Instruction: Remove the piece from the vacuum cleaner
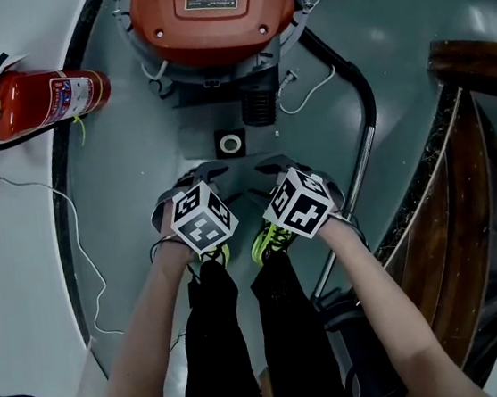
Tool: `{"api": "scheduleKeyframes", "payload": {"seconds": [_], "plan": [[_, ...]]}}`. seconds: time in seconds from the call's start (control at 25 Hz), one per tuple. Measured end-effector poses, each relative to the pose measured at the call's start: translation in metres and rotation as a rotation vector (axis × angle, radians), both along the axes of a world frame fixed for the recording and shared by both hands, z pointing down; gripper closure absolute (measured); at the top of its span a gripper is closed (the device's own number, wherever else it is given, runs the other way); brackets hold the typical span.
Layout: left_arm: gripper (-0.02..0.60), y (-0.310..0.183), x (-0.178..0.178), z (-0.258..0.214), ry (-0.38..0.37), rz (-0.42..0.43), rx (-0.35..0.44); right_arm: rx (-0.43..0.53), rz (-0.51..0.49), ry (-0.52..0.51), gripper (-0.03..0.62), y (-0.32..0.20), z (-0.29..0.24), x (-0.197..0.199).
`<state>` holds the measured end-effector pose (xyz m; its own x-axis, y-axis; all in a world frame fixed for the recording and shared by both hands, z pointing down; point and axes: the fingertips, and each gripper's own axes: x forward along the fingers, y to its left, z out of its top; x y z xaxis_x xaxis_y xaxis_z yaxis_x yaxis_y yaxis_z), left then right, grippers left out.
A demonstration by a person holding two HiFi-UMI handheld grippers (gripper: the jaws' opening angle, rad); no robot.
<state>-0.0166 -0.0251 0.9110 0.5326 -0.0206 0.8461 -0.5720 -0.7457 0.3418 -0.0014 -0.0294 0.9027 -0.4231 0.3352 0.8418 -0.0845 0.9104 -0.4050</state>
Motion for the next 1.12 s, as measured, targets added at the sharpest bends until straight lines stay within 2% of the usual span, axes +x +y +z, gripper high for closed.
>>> {"api": "scheduleKeyframes", "payload": {"seconds": [0.16,0.4,0.6,0.64,0.72,0.8,0.88,0.96,1.12], "plan": [[0.308,0.005,-0.004,-0.001,0.020,-0.043,-0.002,-0.005,0.048,-0.003,0.411,-0.001,-0.002,0.002],[0.305,-0.009,-0.006,-0.016,0.081,-0.128,-0.003,-0.023,0.152,-0.031,0.413,-0.012,-0.012,-0.003],[0.307,-0.016,-0.008,-0.037,0.120,-0.138,-0.011,-0.052,0.210,-0.035,0.413,-0.015,-0.026,0.000],[0.317,-0.016,-0.007,-0.042,0.132,-0.135,-0.018,-0.055,0.221,-0.037,0.415,-0.016,-0.030,0.000],[0.381,-0.017,-0.004,-0.055,0.159,-0.122,-0.019,-0.053,0.244,-0.048,0.433,-0.019,-0.039,0.000],[0.468,-0.017,-0.002,-0.068,0.177,-0.106,0.000,-0.045,0.265,-0.058,0.488,-0.021,-0.050,-0.001],[0.518,-0.016,-0.001,-0.080,0.188,-0.100,0.009,-0.040,0.288,-0.070,0.521,-0.024,-0.062,-0.003],[0.546,-0.017,0.000,-0.090,0.213,-0.118,-0.010,-0.033,0.311,-0.086,0.540,-0.029,-0.073,-0.007],[0.568,-0.018,0.008,-0.117,0.319,-0.183,-0.069,-0.027,0.353,-0.116,0.556,-0.033,-0.099,-0.010]]}}
